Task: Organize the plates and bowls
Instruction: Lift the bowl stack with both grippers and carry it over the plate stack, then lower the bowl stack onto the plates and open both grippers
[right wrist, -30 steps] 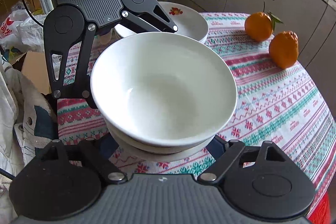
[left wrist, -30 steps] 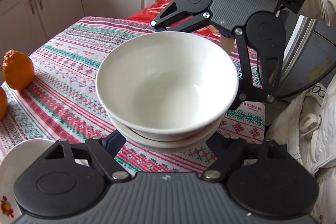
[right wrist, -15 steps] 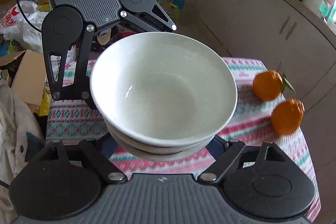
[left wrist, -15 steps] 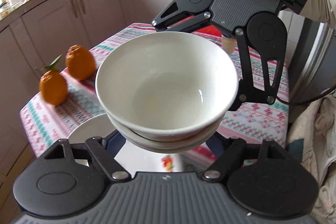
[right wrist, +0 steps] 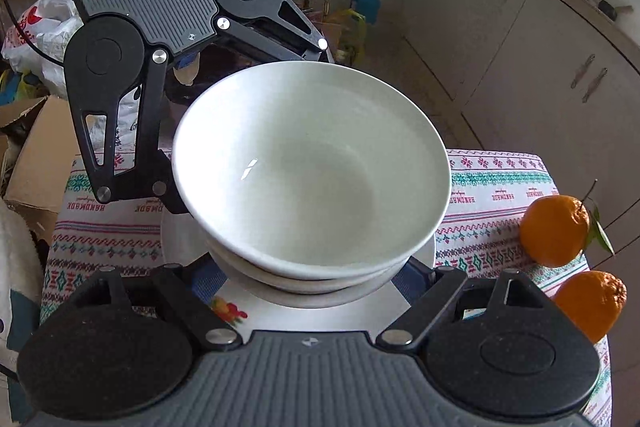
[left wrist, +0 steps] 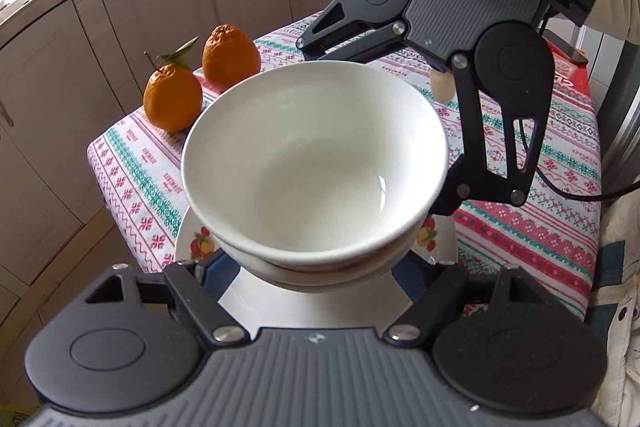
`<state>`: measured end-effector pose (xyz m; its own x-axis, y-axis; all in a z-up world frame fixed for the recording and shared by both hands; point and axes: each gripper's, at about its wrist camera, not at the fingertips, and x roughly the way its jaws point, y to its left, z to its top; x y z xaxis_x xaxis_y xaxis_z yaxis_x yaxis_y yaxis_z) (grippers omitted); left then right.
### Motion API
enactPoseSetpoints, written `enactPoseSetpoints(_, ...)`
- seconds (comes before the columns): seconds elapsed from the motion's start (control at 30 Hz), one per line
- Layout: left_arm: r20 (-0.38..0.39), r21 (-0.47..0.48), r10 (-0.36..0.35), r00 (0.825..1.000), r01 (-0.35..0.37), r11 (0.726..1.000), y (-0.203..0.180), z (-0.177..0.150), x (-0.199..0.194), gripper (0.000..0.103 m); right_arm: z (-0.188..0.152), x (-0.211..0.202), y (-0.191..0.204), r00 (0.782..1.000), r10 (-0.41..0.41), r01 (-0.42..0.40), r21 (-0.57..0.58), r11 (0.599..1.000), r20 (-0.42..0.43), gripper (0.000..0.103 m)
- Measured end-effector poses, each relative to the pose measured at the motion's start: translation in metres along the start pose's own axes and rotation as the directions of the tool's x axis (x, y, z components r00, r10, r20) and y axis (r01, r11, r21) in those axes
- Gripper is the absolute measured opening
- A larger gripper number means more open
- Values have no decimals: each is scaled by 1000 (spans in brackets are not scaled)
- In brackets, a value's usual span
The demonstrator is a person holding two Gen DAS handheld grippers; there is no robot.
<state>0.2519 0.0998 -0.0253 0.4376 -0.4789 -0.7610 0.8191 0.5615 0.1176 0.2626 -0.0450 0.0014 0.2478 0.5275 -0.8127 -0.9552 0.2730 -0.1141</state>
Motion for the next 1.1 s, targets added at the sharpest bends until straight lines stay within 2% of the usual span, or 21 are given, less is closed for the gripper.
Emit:
enactPoseSetpoints(0.53,13,-11,24,1000,-24,1000,3,-6,2,83,-5,14,-17,999,42,-43,101,994,12,90)
enactPoseSetpoints(0.63,15,-6,46,999,-46,999,1,-7,1,87,-7,14,-15,999,30,-31,101,994,19,90)
enactPoseSetpoints(0.73,22,-24,70,997,-69,997,0,-9,1,95,-9,14,-13,999,21,-24,105,994,26,91)
enactPoseSetpoints(0.8,35,-50,77,996,-75,996,0,-12,-1,97,-10,10,-9,999,4,-8,107,994,36,96)
enactPoseSetpoints(0.87,40,-90,101,994,-97,991,-4,-16,-4,99,-11,6,-6,999,-11,6,116,993,44,101)
enactPoseSetpoints(0.97,66,-119,156,986,-147,982,-17,-23,-13,99,-14,-2,3,998,-47,42,125,991,43,102)
enactPoseSetpoints(1.1,101,-167,255,962,-236,957,-40,-27,-31,102,-20,-21,21,989,-138,128,176,976,45,103)
